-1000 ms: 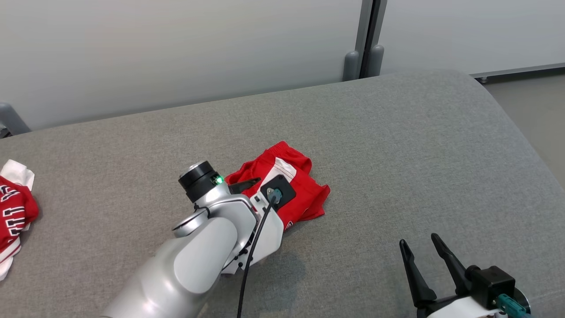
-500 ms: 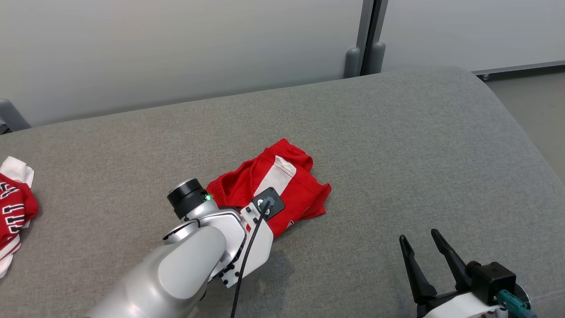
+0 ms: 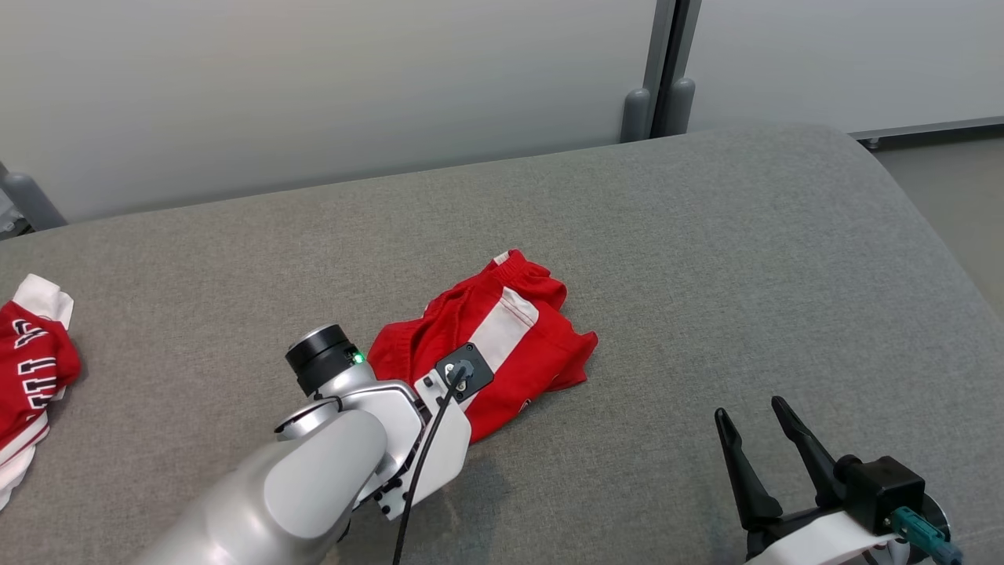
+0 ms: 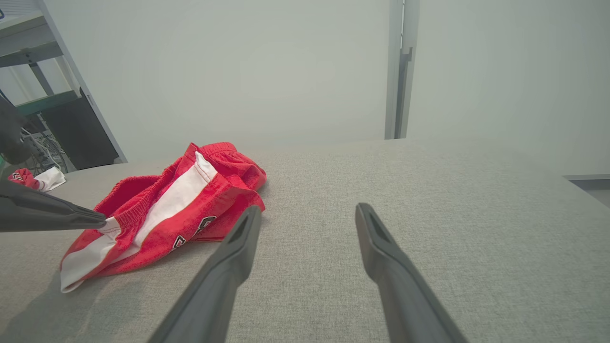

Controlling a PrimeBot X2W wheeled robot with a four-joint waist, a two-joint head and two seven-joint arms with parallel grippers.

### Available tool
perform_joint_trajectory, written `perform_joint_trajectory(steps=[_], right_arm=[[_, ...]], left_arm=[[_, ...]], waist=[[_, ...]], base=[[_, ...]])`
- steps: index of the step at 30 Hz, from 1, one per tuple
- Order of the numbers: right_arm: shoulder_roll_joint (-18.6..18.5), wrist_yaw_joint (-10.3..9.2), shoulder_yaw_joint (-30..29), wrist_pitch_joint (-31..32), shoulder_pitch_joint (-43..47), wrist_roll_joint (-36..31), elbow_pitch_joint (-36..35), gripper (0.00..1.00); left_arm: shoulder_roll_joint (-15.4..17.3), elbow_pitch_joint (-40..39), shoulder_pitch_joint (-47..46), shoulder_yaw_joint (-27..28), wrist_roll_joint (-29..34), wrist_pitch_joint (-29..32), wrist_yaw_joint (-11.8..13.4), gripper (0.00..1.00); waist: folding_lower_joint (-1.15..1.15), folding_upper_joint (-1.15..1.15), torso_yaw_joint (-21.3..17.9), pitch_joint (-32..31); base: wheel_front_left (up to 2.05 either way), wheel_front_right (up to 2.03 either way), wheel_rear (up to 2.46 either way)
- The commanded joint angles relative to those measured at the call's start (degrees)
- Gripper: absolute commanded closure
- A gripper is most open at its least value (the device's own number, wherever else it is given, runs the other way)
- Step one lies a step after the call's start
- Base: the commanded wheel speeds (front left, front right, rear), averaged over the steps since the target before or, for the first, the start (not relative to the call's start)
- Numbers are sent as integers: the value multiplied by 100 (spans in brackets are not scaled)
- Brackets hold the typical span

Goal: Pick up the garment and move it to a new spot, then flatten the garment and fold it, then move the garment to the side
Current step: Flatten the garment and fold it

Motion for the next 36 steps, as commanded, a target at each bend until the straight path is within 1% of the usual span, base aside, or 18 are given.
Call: perform_joint_trajectory(steps=[1, 4, 7, 10, 13, 16, 18, 22, 24, 27, 29, 30, 31, 32, 33, 36], right_arm=[[-67, 0, 146, -68, -150, 71, -145, 0], [-58, 0, 157, -68, -126, 82, -143, 0], [-43, 0, 142, -68, -99, 86, -159, 0], [-25, 0, 134, -68, -82, 93, -199, 0], [-17, 0, 161, -68, -83, 95, -228, 0], [-11, 0, 175, -68, -113, 99, -249, 0], [-11, 0, 189, -68, -145, 105, -261, 0], [-41, 0, 302, -68, -303, 134, -192, 0], [-50, 0, 359, -68, -347, 157, -149, 0], [-118, 0, 635, -68, -507, 247, 50, 0], [-157, 0, 773, -68, -623, 303, 148, 0], [-165, 0, 819, -68, -669, 330, 176, 0], [-171, 0, 853, -68, -704, 352, 203, 0], [-178, 0, 872, -68, -729, 370, 224, 0], [-186, 0, 890, -68, -745, 385, 237, 0], [-202, 0, 943, -68, -758, 416, 264, 0]], left_arm=[[155, -161, -383, 169, 12, -164, 8, 100], [248, -266, -280, 358, -131, -553, 115, 100], [331, -479, 27, 804, -603, -1013, 246, 100], [483, -789, 402, 1270, -1048, -1559, 385, 100], [662, -1117, 815, 1708, -1400, -2132, 564, 100], [887, -1414, 1238, 2046, -1601, -2607, 778, 100], [1055, -1566, 1521, 2221, -1674, -2848, 938, 100], [1364, -1733, 2167, 2431, -1841, -3113, 1154, 100], [1393, -1745, 2269, 2453, -1877, -3163, 1161, 100], [1440, -1735, 2509, 2398, -1919, -3228, 1100, 100], [1438, -1678, 2634, 2330, -1979, -3165, 1020, 100], [1438, -1647, 2669, 2309, -1995, -3162, 988, 85], [1418, -1608, 2707, 2302, -2051, -3141, 948, 64], [1392, -1562, 2742, 2299, -2127, -3087, 908, 26], [1386, -1518, 2753, 2281, -2157, -3040, 878, 0], [1359, -1397, 2744, 2256, -2274, -2933, 742, 0]], waist=[[0, 0, 29, -20], [0, 0, 84, -61], [0, 0, 182, -95], [0, 0, 321, -103], [0, 0, 488, -80], [0, 0, 669, -52], [0, 0, 793, -34], [0, 0, 1089, -26], [0, 0, 1141, -30], [0, 0, 1275, -47], [0, 0, 1341, -63], [0, 0, 1363, -70], [0, 0, 1380, -76], [0, 0, 1395, -82], [0, 0, 1405, -85], [0, 0, 1401, -84]], base=[[0, 0, 0], [0, 0, 0], [0, 0, 0], [0, 0, 0], [0, 0, 0], [0, 0, 0], [0, 0, 0], [0, 0, 0], [0, 0, 0], [0, 0, 0], [0, 0, 0], [0, 0, 0], [0, 0, 0], [0, 0, 0], [0, 0, 0], [0, 0, 0]])
